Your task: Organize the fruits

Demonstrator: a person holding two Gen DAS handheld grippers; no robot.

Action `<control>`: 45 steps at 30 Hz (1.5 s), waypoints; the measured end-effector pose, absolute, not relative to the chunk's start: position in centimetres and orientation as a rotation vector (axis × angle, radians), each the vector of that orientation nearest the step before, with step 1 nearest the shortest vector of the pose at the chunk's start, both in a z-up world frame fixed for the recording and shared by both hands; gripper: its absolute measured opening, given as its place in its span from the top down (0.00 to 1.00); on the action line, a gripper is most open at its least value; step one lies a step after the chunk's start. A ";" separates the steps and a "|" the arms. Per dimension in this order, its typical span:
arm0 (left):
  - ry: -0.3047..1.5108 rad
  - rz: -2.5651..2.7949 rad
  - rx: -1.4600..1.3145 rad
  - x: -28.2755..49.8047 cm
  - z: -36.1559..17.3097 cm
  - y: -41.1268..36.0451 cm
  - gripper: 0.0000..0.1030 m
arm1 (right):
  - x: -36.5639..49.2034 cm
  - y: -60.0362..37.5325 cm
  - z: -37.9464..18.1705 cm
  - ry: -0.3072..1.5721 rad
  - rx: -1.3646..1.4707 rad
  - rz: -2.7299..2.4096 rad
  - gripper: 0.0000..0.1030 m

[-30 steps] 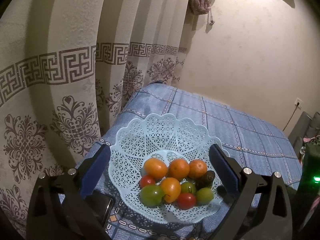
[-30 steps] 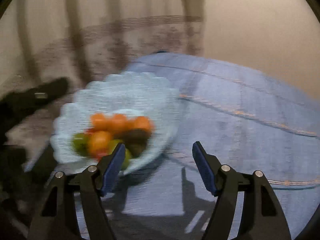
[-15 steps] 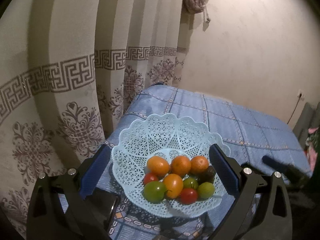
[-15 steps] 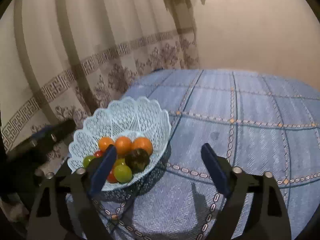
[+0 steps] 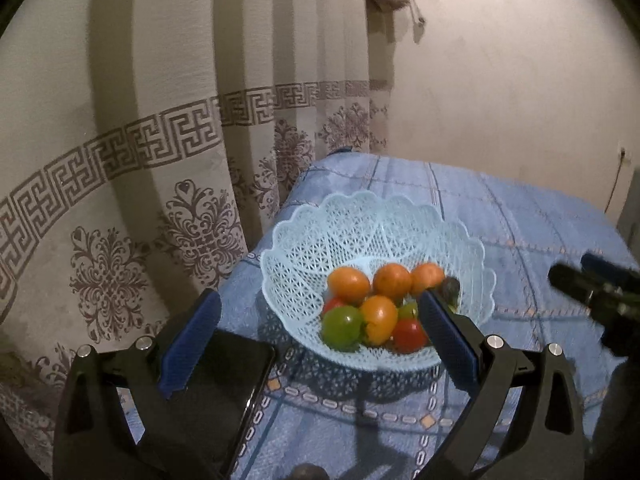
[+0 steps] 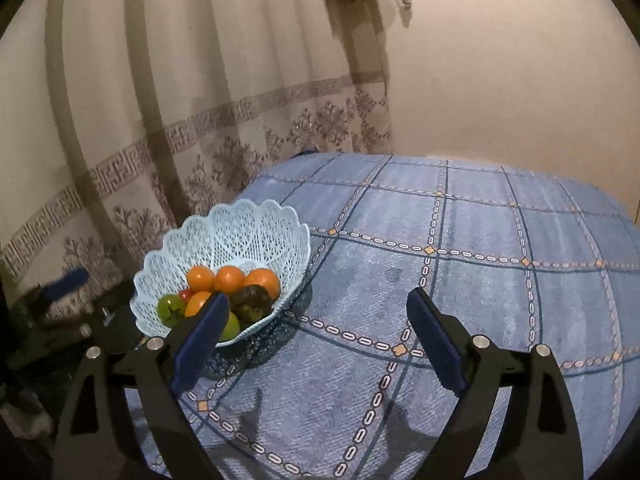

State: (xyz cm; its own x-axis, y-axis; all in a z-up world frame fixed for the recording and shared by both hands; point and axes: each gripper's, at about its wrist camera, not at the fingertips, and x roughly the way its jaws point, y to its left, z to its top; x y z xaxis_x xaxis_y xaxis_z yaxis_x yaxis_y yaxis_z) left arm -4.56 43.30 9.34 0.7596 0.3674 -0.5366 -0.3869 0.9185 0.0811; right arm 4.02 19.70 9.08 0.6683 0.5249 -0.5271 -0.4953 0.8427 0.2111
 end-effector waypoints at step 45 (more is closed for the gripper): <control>0.614 0.552 0.062 -3.5 8.0 41.2 0.03 | 2.3 21.1 7.2 0.582 -0.035 0.677 0.05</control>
